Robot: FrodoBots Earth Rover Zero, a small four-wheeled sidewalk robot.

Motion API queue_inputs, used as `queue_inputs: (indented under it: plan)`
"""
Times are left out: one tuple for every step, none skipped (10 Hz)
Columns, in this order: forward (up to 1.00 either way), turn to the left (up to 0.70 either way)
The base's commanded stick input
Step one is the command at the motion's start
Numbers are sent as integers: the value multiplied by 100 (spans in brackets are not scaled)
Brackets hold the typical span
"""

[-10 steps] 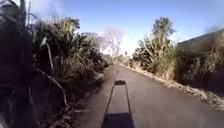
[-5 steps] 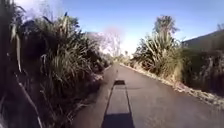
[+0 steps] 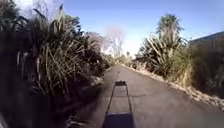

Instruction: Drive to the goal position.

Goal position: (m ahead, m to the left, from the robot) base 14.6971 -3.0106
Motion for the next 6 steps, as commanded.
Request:
queue_inputs:
  plan:
    - [85, -7]
    - [85, -19]
    - [85, -31]
    - [85, -34]
    - [85, -34]
    - [85, -34]
